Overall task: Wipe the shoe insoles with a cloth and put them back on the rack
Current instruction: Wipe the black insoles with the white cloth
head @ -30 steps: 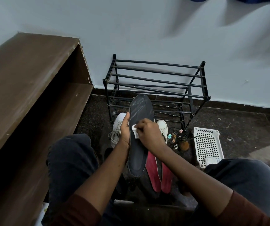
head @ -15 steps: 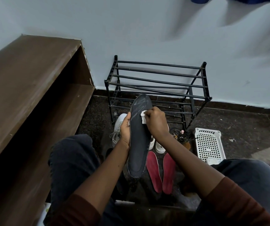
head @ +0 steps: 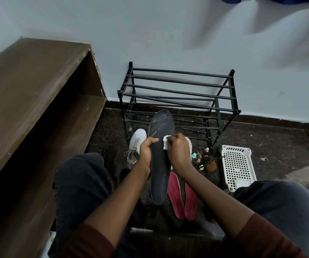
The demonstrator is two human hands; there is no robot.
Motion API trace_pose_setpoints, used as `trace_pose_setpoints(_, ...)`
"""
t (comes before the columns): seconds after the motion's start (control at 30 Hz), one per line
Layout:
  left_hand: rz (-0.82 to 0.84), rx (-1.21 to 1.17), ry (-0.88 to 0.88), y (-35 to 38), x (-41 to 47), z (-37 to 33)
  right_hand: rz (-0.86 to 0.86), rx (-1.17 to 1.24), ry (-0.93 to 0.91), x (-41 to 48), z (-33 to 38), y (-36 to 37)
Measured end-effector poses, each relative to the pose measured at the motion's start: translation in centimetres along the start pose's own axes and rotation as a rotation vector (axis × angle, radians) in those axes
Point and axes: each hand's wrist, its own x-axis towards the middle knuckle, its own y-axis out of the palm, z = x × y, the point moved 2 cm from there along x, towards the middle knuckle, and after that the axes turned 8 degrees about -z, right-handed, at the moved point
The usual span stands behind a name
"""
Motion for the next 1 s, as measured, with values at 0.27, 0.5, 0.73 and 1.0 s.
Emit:
trace_pose_setpoints(0.27, -0.172, 0.01, 0.163, -1.0, 0.0, -1.0, -0.022, 0.02, 0.002, 4.2, -1.0, 0.0)
trace_pose_setpoints(0.5, -0.219, -0.064, 0.157, -0.5, 0.3, -1.3, 0.062, 0.033, 0.037, 0.0, -1.8, 0.1)
trace_pose_setpoints(0.73, -0.232, 0.032, 0.119, -0.2, -0.4, -1.1, 0.09, 0.034, 0.028, -1.7, -1.5, 0.4)
trace_pose_setpoints(1.0, -0.186, -0.015, 0.079, -0.4, -0.9, -0.8, -0.017, -0.016, -0.043, 2.9, -0.1, -0.1)
